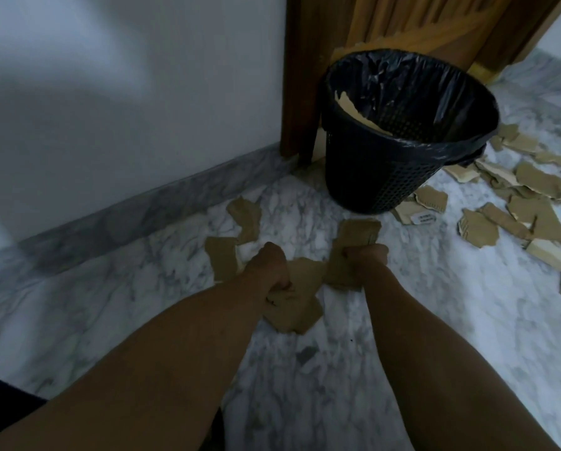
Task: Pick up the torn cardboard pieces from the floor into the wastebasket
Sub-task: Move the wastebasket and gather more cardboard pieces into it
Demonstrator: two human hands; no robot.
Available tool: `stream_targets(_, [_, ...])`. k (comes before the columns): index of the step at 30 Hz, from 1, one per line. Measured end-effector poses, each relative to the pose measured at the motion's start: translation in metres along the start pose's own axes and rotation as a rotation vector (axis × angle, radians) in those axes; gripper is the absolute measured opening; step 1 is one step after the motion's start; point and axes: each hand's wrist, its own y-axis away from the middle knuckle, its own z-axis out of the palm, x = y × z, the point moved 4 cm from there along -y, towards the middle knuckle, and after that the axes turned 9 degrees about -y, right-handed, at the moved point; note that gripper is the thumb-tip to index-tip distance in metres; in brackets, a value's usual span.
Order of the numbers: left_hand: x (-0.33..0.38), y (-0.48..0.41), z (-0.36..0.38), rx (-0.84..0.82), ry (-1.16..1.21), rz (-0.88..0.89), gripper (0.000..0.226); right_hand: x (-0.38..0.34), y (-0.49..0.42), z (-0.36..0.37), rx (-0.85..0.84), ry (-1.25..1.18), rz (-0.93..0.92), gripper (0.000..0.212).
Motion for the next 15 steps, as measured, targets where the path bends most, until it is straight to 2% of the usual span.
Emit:
stream_targets(2, [-0.001, 0.000, -0.004, -0.004, 0.021, 0.014, 0.098, 0.004, -0.002, -0.002, 0.006, -0.017, 0.029, 0.099])
stream_targets(5, [-0.007, 0.000, -0.021, 0.006, 0.062, -0.008, 0.092, 0.009, -0.002, 0.000, -0.041, -0.028, 0.031, 0.075])
stream_targets(9, [-0.039, -0.003, -0.038, -0.143, 0.139, -0.129, 0.097, 0.015, 0.000, 0.008, -0.115, -0.059, 0.018, 0.072])
stream_targets(12, [-0.076, -0.012, -0.043, -0.031, -0.045, -0.188, 0.099, 0.016, -0.001, 0.019, -0.160, -0.039, -0.011, 0.083])
stream_targets(14, [-0.094, -0.012, -0.039, -0.051, -0.181, -0.201, 0.109, 0.014, -0.005, 0.031, -0.213, -0.029, -0.038, 0.096])
stream_targets(15, [-0.101, -0.012, -0.035, -0.089, -0.208, -0.241, 0.116, 0.007, 0.004, 0.038, -0.249, -0.047, -0.049, 0.090])
